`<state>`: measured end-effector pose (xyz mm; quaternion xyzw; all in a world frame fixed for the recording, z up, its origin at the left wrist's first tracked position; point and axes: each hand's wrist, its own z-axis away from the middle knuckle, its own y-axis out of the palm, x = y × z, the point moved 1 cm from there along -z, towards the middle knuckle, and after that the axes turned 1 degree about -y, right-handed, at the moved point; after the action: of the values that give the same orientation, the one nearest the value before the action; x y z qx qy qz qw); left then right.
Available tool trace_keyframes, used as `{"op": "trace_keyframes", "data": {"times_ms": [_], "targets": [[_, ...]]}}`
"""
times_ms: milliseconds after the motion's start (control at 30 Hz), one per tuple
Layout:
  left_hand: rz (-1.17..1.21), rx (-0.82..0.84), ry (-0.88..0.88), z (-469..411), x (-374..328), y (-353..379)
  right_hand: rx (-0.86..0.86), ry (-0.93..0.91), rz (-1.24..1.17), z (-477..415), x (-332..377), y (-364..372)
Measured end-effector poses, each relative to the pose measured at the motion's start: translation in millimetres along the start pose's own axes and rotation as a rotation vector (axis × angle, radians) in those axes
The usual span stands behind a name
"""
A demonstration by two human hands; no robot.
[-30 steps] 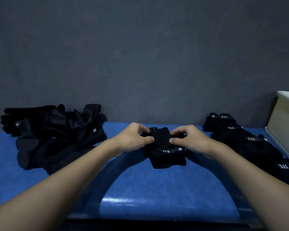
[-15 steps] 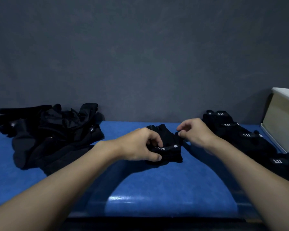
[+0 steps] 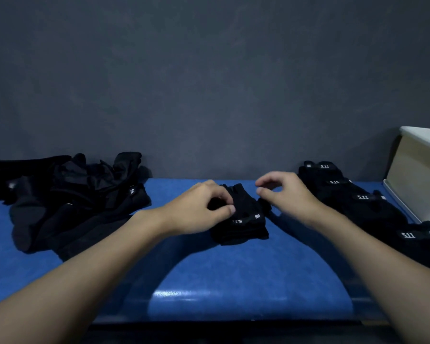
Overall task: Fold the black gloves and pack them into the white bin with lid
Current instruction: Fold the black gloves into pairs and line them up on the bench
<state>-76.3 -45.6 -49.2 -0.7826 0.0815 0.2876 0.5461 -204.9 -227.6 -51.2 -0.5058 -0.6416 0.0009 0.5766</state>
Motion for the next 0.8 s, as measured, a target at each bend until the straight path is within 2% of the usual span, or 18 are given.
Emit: {"op": "trace_keyframes", "data": {"times_ms": [67,167,400,567,667,800], "targets": [[-0.078,0.008,-0.001,-1.5,8.8,2.7,0.125,-0.024,0.015,4.6,5.0,-0.2],[-0.251,0.144,-0.073,0.9,14.2,7.1,0.315,-0.031,0.140,8.9,-2.3,2.2],[-0.349,0.231,-0.129,5.1,10.5,8.2,0.433,-0.065,0.252,12.9,-11.6,8.1],[-0.355,0.258,-0.135,7.1,7.4,7.6,0.345,-0.157,0.146,16.2,7.4,-3.2],[-0.353,0.252,-0.127,6.6,7.3,7.0,0.456,-0.107,0.106,20.3,19.2,-12.9],[-0.329,0.236,-0.117,4.6,11.8,7.0,0.629,-0.037,0.218,30.4,17.3,-12.4]]}}
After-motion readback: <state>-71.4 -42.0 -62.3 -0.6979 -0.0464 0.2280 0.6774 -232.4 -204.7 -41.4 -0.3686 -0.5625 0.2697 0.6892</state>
